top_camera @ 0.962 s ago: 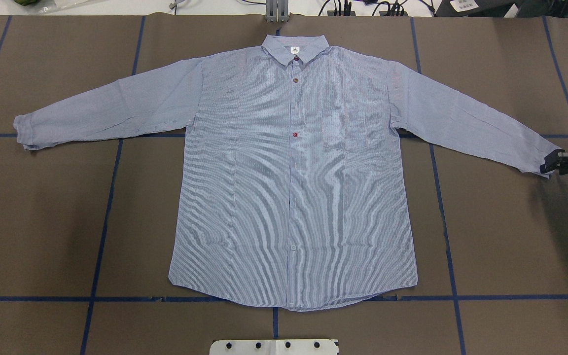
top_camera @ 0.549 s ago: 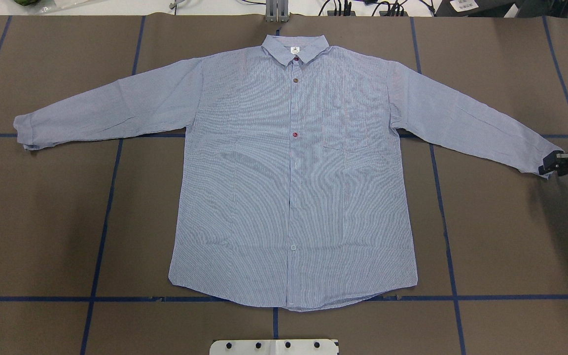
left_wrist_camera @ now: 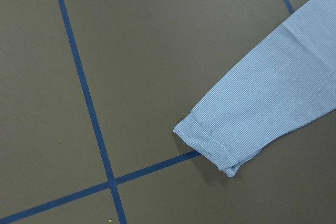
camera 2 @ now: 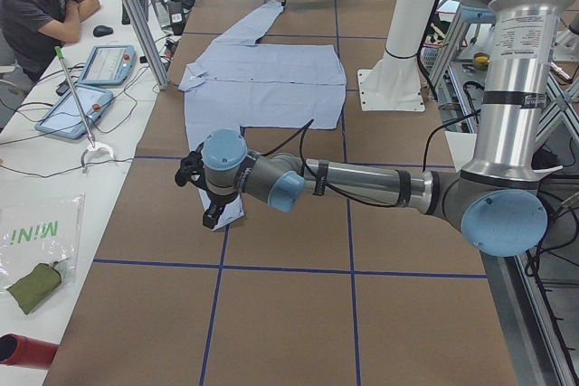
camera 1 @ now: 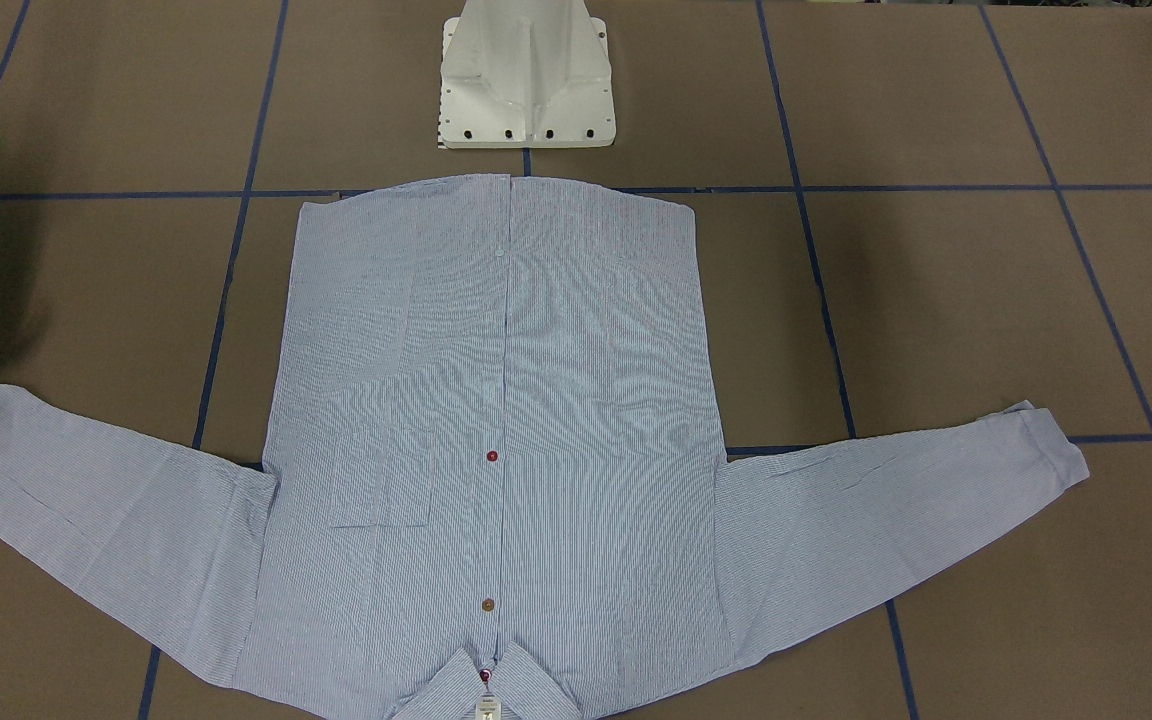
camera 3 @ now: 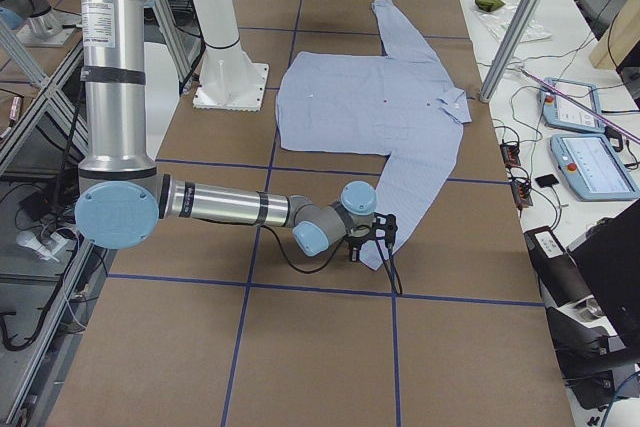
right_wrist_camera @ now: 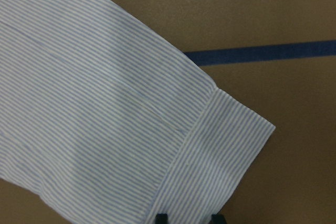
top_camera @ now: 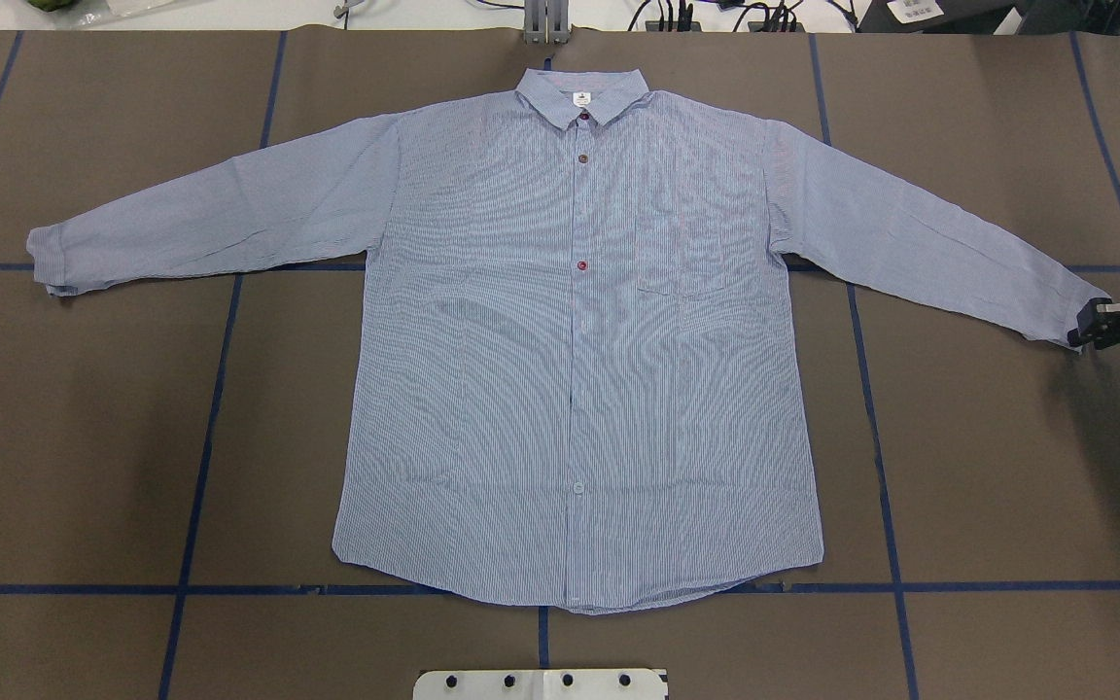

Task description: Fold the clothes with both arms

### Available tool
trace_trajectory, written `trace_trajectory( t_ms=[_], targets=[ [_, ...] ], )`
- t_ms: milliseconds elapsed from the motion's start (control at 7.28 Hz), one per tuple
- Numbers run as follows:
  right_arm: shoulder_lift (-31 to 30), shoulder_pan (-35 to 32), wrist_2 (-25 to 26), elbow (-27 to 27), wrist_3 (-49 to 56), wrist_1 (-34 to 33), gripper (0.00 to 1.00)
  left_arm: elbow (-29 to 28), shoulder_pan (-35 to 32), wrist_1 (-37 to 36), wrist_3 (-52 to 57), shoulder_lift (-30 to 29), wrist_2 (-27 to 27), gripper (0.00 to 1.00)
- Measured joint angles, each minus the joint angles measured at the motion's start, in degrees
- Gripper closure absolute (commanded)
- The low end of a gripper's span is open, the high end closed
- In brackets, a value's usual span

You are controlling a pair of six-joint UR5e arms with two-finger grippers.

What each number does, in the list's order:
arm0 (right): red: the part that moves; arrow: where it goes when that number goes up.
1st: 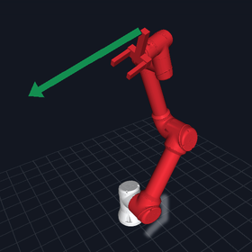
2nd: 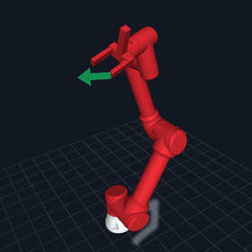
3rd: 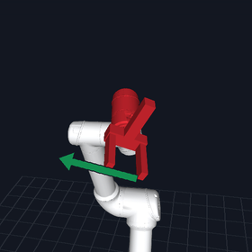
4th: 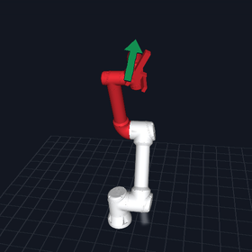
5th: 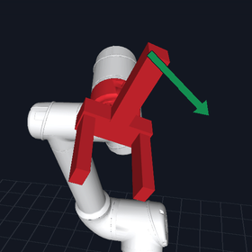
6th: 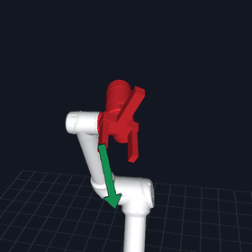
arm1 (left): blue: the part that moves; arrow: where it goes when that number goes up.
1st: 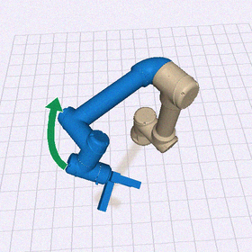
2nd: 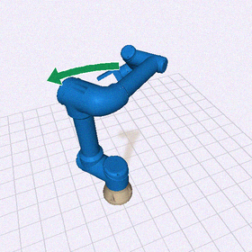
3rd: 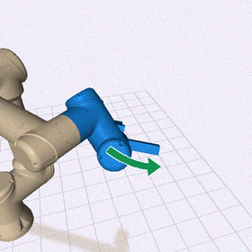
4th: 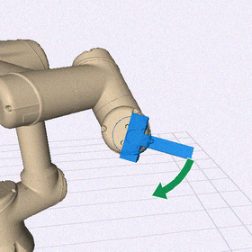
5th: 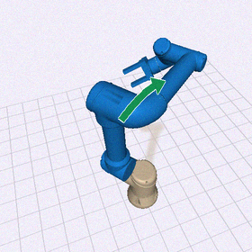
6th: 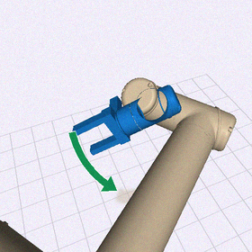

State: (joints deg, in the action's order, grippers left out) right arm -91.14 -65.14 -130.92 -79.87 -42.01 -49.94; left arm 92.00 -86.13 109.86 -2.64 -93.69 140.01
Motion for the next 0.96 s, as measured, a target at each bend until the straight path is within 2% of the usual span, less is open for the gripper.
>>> trace_trajectory(
  t_ms=[137, 412, 549, 824, 962],
  targets=[
    [0.00, -0.73, -1.01, -0.21, 0.00, -0.38, 0.81, 0.02, 0.00, 0.00, 0.00, 0.00, 0.00, 0.00],
    [0.00, -1.55, -1.69, -0.58, 0.00, -0.59, 0.81, 0.02, 0.00, 0.00, -0.06, -0.03, 0.00, 0.00],
    [0.00, -1.61, -1.73, -0.61, 0.00, -0.65, 0.77, 0.05, 0.00, 0.00, -0.10, -0.04, 0.02, 0.00],
    [0.01, -1.20, -1.44, -0.59, -0.02, -0.72, 0.44, 0.09, 0.00, 0.00, -0.16, -0.06, 0.02, 0.00],
    [0.17, -0.73, -1.15, -0.54, -0.04, -1.00, 0.42, 0.10, 0.00, 0.00, -0.17, -0.08, 0.02, 0.00]
  ],
)
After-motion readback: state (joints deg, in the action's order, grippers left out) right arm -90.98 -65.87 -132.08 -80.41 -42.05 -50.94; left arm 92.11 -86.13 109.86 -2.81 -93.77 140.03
